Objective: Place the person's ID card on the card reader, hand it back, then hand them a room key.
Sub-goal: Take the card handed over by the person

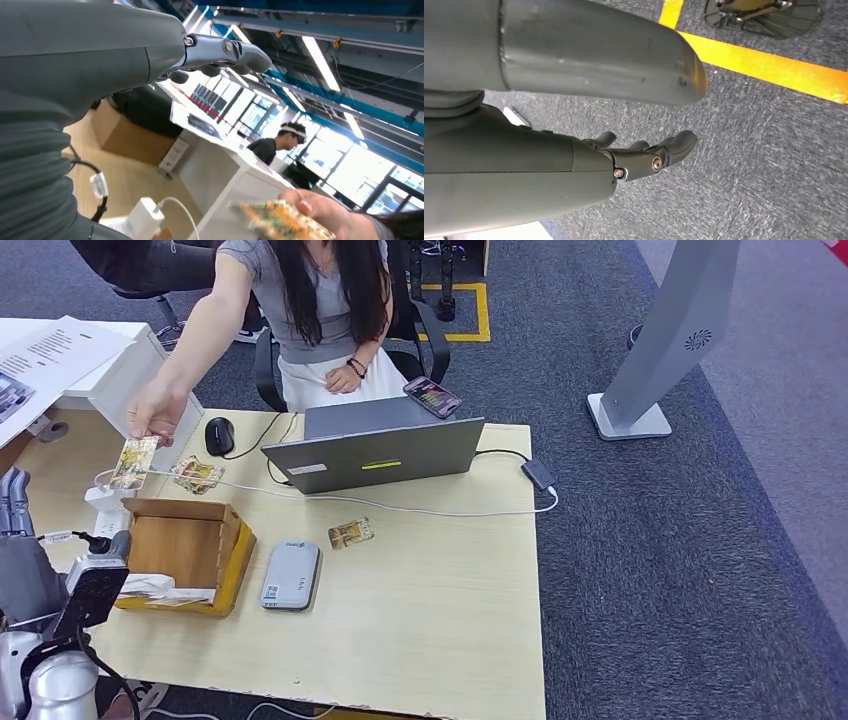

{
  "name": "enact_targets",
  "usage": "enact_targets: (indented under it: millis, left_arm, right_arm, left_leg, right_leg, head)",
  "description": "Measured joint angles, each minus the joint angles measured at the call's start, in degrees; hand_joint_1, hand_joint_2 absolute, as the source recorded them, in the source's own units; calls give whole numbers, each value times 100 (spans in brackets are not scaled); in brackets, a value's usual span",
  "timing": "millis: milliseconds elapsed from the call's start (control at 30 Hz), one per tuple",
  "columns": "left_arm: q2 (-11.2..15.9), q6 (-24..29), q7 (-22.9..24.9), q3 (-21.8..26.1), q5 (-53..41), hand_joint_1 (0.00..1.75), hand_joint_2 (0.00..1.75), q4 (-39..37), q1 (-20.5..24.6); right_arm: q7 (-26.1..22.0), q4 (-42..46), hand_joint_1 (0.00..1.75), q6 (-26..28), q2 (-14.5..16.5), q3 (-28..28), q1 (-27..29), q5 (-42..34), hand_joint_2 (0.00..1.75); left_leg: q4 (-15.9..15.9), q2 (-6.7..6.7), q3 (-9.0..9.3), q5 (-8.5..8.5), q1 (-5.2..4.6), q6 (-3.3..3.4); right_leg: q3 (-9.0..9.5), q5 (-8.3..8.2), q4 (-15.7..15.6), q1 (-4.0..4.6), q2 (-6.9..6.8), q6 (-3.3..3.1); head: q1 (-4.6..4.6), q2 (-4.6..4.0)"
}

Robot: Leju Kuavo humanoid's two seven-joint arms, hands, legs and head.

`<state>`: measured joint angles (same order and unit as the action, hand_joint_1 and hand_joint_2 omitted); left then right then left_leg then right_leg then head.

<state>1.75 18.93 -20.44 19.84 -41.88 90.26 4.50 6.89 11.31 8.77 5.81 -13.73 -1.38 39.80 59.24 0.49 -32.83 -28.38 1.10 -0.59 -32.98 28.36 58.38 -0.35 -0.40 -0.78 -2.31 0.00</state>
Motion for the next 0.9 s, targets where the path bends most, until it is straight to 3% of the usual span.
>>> enact_targets:
  millis: [133,200,433,900]
  left_arm:
    - [444,1263,751,-480,-1798,0,175,-529,556]
    - [555,1495,834,-647,-2173,0,175,-699,708]
    - [737,1537,890,-920,-2202,0,175,-1023,880]
    - [828,1541,907,-1024,-2172,0,175,-1192,896]
  right_arm:
    - [200,-23,0,-188,-4,164,-51,495,0]
    - [230,-27,0,-212,-4,212,-53,564,0]
    - [255,-37,0,-216,-6,287,-53,641,0]
    - [268,-55,0,-197,-6,365,-53,737,0]
  left_leg:
    - [1,-11,-6,8,2,2]
    - [1,-7,-4,9,1,2]
    - [1,0,-5,9,0,2]
    - [1,0,-6,8,1,3]
  right_leg:
    - [4,-3,3,2,-12,-3]
    - [5,-4,3,1,-7,-3]
    - [2,-6,0,0,1,1]
    - [2,-7,0,1,1,1]
  head:
    - [4,0]
    - [4,0]
    - [5,0]
    - [5,0]
